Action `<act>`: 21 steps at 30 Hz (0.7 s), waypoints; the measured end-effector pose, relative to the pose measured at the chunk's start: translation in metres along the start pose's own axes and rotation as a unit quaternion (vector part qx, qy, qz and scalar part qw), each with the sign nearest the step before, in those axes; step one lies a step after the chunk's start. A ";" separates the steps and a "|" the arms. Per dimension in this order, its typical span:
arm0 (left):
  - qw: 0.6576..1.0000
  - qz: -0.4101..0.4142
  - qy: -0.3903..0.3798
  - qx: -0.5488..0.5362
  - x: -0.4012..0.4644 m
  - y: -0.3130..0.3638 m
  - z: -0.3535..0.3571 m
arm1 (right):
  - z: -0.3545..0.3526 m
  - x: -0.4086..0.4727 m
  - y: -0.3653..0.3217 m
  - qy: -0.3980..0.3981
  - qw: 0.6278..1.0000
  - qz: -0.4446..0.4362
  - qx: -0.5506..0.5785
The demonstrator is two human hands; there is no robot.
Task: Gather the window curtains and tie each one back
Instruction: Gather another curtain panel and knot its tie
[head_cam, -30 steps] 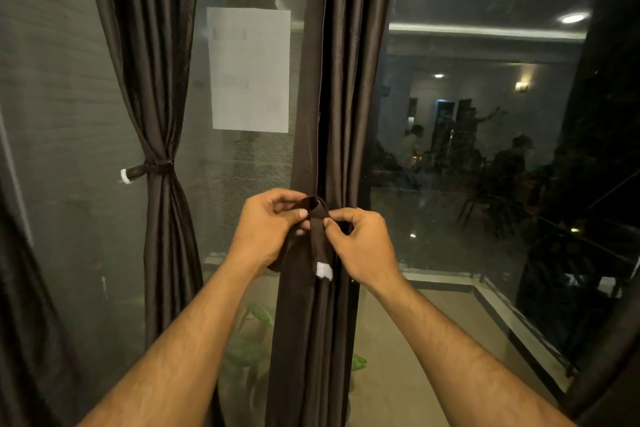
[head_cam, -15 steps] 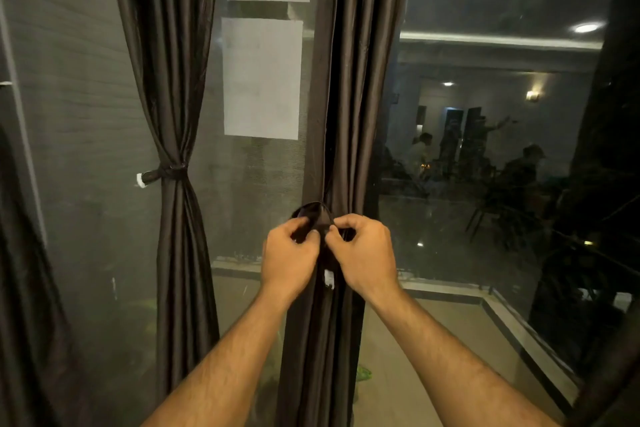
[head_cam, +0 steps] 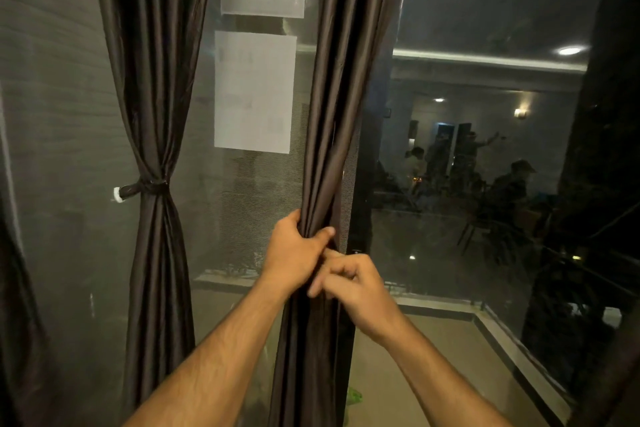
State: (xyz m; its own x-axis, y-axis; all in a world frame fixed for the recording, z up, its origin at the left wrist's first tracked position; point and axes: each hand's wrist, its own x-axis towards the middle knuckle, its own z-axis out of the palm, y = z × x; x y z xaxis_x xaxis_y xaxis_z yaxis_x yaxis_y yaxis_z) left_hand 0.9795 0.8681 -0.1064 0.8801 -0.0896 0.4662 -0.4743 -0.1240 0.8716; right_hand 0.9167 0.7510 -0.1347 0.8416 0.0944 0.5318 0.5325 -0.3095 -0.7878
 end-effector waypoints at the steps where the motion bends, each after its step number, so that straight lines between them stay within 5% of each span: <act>1: 1.000 0.003 0.009 0.006 0.003 -0.002 -0.001 | -0.003 0.002 -0.003 0.025 0.999 0.014 0.033; 5: 0.999 0.023 -0.012 0.032 0.001 -0.001 -0.009 | -0.030 0.031 0.005 0.277 0.959 0.060 0.033; 7: 0.999 0.022 -0.043 0.015 0.001 0.002 -0.014 | -0.047 0.055 0.006 0.313 0.946 0.082 0.010; 16: 0.995 0.020 -0.090 0.037 0.006 0.015 -0.023 | -0.056 0.104 -0.015 -0.011 0.939 0.287 0.190; 21: 0.991 0.034 -0.078 0.100 0.008 0.016 -0.021 | -0.048 0.107 -0.013 0.019 0.947 0.257 0.191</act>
State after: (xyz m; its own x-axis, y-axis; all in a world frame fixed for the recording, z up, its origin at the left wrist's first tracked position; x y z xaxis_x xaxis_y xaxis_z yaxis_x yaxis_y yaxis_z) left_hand 0.9796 0.8866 -0.0853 0.8399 -0.2542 0.4795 -0.5400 -0.3039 0.7849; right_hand 0.9952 0.7203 -0.0527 0.9985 -0.0132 0.0534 0.0541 0.0598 -0.9967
